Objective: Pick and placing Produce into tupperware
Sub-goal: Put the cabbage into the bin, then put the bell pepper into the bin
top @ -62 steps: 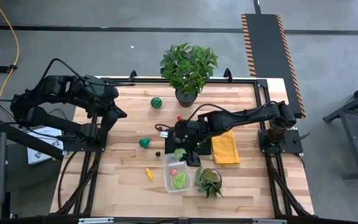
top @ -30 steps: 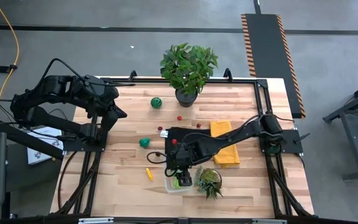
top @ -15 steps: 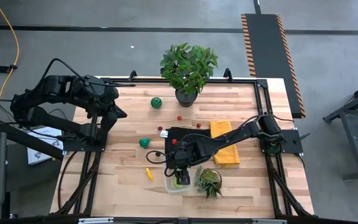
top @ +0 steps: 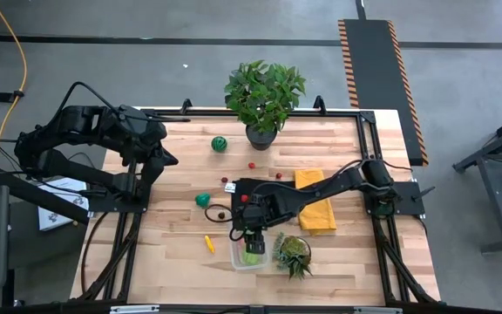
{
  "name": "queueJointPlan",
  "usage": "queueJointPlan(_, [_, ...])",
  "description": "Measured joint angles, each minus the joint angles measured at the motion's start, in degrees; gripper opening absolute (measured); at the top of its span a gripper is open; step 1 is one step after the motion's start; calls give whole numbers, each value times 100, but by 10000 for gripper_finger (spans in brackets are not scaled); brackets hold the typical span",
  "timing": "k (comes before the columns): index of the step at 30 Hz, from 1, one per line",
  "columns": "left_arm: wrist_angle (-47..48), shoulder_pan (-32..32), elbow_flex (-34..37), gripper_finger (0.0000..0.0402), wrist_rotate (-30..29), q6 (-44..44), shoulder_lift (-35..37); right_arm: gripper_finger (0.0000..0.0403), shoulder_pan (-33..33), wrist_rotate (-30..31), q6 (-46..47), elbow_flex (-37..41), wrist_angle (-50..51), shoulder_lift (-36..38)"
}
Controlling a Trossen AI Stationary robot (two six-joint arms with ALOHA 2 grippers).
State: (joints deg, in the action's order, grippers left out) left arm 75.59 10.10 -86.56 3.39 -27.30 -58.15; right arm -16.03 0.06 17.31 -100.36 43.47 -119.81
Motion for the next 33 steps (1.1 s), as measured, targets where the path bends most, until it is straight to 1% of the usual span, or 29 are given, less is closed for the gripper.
queueJointPlan(8, [0,0,0,1,-1,51,0,284,-7,-49,-29,0,69,2])
queueJointPlan(15, [0,1,0,1,-1,51,0,288,-2,-65,202,-1,67,2])
queueJointPlan(20, [0,-1,0,1,51,51,0,288,142,-733,370,-187,90,11])
queueJointPlan(23, [0,-1,0,1,70,51,0,288,237,-765,340,-425,217,20])
queueJointPlan(26, [4,0,0,1,145,51,0,281,321,-666,200,-818,373,26])
queueJointPlan(29, [7,1,0,1,248,51,0,264,413,-628,21,-1258,664,33])
queueJointPlan(33, [7,0,0,1,260,49,0,236,550,-493,-276,-1872,1295,33])
